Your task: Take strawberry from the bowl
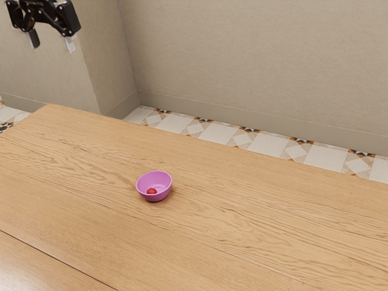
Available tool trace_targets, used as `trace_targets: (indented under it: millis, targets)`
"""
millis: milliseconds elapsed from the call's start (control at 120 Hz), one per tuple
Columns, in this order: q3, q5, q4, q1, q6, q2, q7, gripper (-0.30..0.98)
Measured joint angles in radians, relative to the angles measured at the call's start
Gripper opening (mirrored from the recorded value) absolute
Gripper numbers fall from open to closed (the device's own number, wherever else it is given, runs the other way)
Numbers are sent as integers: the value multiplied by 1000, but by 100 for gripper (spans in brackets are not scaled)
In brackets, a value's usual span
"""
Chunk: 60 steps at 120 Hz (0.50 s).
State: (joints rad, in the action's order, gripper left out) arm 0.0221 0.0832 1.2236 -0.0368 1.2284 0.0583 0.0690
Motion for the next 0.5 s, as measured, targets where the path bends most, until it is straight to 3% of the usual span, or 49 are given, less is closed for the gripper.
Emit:
trace_targets:
  millis: [200, 300, 375, 500]
  targets:
    - [0, -7, 11, 22, 6, -25, -44, 69]
    - [-35, -43, 227, -14, 128, -6, -51, 69]
    - [-51, -64, 320, -12, 232, -110, -43, 69]
    - [-48, -74, 316, 75, 416, -319, -29, 69]
